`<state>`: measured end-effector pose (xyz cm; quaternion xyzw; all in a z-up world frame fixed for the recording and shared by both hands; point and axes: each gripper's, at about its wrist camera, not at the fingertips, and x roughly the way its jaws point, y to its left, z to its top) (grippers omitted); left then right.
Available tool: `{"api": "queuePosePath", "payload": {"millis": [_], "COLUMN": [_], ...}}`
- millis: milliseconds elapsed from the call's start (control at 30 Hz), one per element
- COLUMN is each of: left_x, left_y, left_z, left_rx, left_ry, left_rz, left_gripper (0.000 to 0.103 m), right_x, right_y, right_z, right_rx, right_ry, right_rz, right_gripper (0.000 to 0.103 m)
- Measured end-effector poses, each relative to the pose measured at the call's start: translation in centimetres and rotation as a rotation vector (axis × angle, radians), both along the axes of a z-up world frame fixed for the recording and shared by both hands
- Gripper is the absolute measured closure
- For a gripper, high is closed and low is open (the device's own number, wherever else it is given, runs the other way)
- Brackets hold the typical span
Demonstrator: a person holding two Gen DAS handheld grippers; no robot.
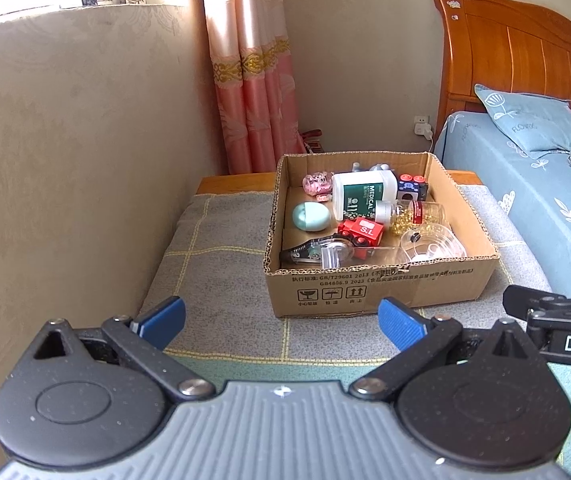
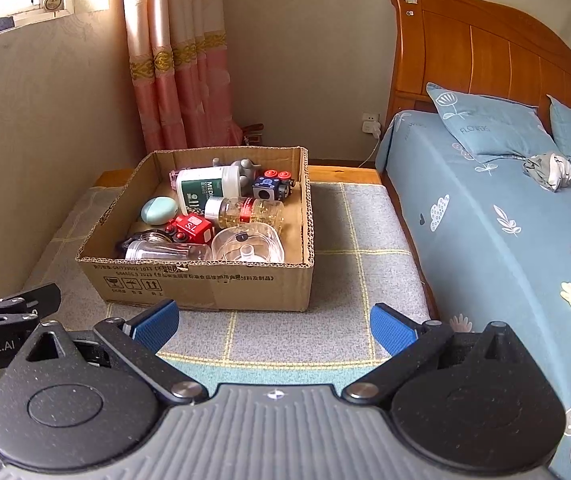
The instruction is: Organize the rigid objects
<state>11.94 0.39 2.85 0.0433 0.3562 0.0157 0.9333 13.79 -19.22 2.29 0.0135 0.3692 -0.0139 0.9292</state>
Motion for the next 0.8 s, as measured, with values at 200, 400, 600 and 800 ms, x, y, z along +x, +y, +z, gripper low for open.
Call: {"api": "queuePosePath", "payload": {"millis": [200,400,600,800], "left_x": [0.01,-0.02,0.0,0.02], "left_y": [-0.08,-0.13,-0.18,-0.2], "left_z": [-0.05,-0.08,-0.09,-0.08], "left_rx": [0.002,0.006,0.013,0.014], "left_ry": [-0.003,-0.007,-0.004,-0.004], "left_rz": [0.0,0.001,0.001,0.001], "left_gripper": [0.001,0.001,0.001,0.001], "right_x": [-0.2,-0.23,-0.24,-0.27], "right_y": [-0.04,0.06,0.04,-0.02], "right_z": [0.15,0.16,0.26,0.32], "right_rx": [-0.002,-0.001,-0.003,-0.004], "right_ry": [-0.005,-0.005,-0.006,-0.007], "right_rz": [0.0,-0.001,-0.001,-0.002], "right_gripper": [0.0,0.0,0.0,0.0]}}
